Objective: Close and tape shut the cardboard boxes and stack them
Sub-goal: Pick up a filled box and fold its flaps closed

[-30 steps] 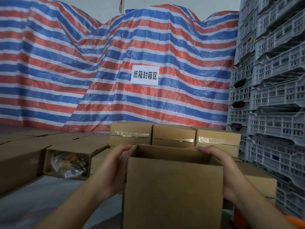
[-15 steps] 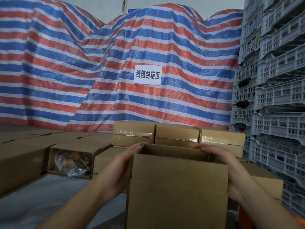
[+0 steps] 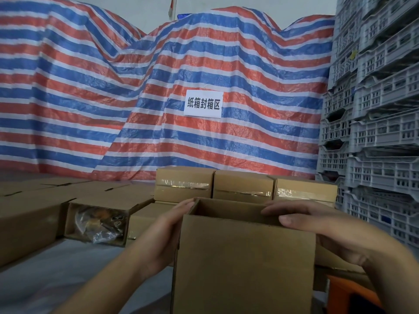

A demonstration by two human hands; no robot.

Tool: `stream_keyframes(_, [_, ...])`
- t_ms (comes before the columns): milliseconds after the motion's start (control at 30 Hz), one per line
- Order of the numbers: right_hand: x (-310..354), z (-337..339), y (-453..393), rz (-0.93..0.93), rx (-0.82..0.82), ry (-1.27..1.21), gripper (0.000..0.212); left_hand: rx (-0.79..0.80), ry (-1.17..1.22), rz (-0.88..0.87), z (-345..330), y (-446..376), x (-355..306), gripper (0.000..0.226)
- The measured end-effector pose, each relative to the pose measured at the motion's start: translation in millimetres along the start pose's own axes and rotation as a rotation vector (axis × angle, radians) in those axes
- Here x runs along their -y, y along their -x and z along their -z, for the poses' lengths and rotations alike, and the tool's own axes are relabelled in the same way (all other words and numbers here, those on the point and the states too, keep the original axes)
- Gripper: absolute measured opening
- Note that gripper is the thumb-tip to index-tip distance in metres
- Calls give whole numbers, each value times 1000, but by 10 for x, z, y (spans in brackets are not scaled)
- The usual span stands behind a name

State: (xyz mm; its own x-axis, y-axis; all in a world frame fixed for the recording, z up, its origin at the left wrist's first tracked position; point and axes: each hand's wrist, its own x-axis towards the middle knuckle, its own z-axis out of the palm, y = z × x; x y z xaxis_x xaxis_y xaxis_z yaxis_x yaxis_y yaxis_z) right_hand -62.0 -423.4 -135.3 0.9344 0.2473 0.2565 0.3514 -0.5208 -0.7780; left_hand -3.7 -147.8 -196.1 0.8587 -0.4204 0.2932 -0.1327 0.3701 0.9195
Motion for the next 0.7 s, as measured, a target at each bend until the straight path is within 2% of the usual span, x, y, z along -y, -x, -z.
stream_keyframes(167, [-3,-11,1,0,10,-27,58,-92,-163,6,-64,4,25,44])
stream_keyframes(267, [-15,-34,-13,-20,-22,-96,60,-200,-147,-41,-91,-18,44,44])
stream_keyframes(433, [-53,-63,-6,0,-65,-167,57,-157,-159,-130,-64,-30,47,20])
stream_keyframes(533, [-91,-70,-3,8,-76,-225,42,-200,-229,-158,-52,-48,41,10])
stream_keyframes(633, [-116,-74,-6,10,-49,-281,35,-254,-348,-163,-38,-61,41,24])
stream_keyframes(700, [-137,-77,-24,16,-48,-296,37,-243,-359,-138,-41,-64,37,21])
